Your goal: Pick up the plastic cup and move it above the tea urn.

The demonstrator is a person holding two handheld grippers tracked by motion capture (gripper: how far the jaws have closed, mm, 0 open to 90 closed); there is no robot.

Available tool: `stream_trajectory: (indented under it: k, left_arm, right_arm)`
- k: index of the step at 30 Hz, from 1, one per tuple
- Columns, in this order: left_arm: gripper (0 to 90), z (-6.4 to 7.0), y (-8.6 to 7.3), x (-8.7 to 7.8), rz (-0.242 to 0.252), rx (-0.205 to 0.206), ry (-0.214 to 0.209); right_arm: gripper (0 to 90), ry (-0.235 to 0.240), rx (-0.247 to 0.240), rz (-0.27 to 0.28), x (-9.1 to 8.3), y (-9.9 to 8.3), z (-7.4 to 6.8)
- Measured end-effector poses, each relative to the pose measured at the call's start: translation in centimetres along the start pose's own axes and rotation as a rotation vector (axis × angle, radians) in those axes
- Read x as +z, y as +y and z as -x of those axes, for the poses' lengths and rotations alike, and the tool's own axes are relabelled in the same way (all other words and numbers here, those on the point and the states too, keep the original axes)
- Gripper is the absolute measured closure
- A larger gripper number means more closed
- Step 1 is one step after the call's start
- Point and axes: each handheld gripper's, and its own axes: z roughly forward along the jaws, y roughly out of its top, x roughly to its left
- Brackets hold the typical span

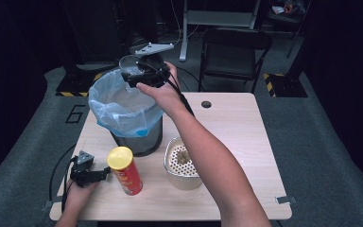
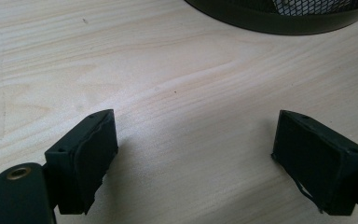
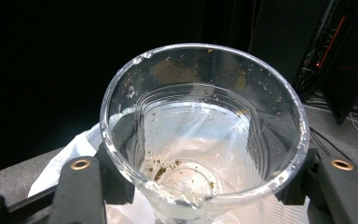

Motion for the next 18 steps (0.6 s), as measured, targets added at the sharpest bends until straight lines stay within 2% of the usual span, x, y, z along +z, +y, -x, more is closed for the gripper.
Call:
stream_trajectory:
  k: [6, 9, 10, 11, 13, 18]
  left_arm:
    - [13.6, 0.0, 0.0, 0.0, 0.002, -0.009, -0.003]
    - [13.7, 0.0, 0.0, 0.0, 0.002, -0.009, -0.003]
    - [13.7, 0.0, 0.0, 0.0, 0.002, -0.01, -0.003]
    - [13.7, 0.0, 0.0, 0.0, 0.002, -0.01, -0.003]
    - [13.7, 0.1, 0.0, 0.0, -0.001, -0.012, -0.005]
    - [13.8, 0.1, 0.0, 0.0, 0.002, -0.016, 0.0]
  right_arm:
    - [36.5, 0.021, -0.015, -0.042, 1.4, -0.4, -0.8]
    - [28.8, 0.033, -0.007, -0.049, 1.8, -0.6, -1.1]
    - [23.7, 0.044, 0.004, -0.059, 1.9, -0.6, -1.1]
    - [23.7, 0.044, 0.004, -0.059, 1.9, -0.6, -1.1]
    - [14.1, 0.028, 0.01, -0.063, 1.8, -1.0, -1.2]
    - [14.0, 0.044, 0.017, -0.042, 0.9, -1.4, -0.9]
